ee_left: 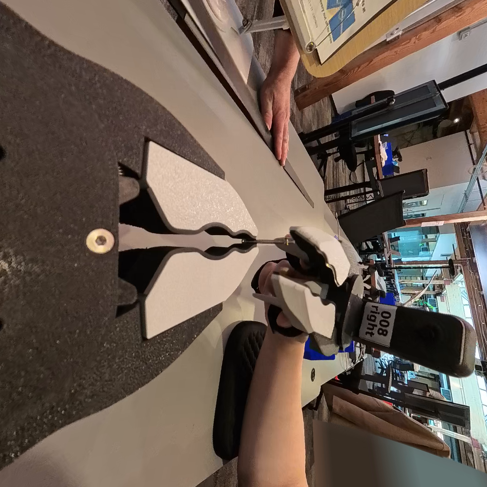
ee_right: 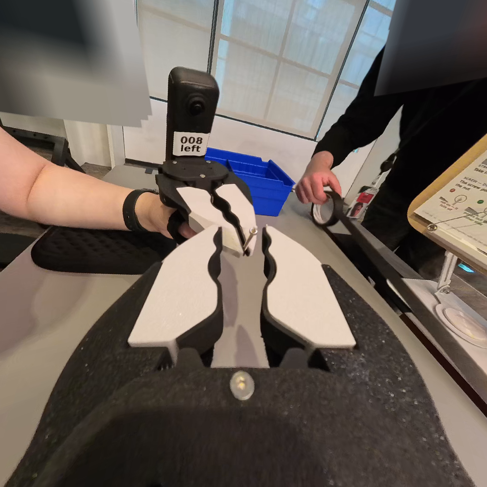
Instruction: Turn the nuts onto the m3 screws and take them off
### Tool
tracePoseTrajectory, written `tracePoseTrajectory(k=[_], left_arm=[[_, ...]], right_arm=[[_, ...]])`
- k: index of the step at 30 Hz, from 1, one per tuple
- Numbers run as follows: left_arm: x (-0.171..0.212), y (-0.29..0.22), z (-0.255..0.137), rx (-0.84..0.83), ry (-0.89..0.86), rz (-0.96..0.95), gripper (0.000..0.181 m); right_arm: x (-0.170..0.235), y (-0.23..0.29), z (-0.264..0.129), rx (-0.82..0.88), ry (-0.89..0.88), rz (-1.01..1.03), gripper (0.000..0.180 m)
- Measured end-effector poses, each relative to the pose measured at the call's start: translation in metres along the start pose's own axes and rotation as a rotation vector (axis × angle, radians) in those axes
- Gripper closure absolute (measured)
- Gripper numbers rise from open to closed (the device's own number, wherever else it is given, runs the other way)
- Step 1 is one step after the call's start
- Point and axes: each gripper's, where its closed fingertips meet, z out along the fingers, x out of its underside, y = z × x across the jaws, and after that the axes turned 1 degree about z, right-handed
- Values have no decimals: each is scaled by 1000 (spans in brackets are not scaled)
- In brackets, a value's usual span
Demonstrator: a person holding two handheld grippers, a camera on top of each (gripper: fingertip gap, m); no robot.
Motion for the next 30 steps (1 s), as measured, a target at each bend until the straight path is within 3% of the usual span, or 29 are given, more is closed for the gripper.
tracePoseTrajectory(k=[6, 12, 16, 18, 24, 30], left_arm=[[0, 1, -1, -3, -4, -8, 179], [0, 0, -1, 0, -2, -5, 179], [0, 1, -1, -2, -4, -5, 179], [-1, 2, -2, -8, -8, -10, 179], [0, 1, -1, -6, 1, 1, 179], [1, 0, -1, -2, 3, -2, 179]], right_arm=[[4, 3, -2, -40, 17, 14, 165], [1, 0, 1, 6, 3, -3, 153], [4, 2, 1, -8, 16, -7, 155], [5, 4, -1, -38, 25, 0, 167], [1, -2, 0, 10, -6, 11, 151], [3, 1, -2, -27, 14, 23, 160]])
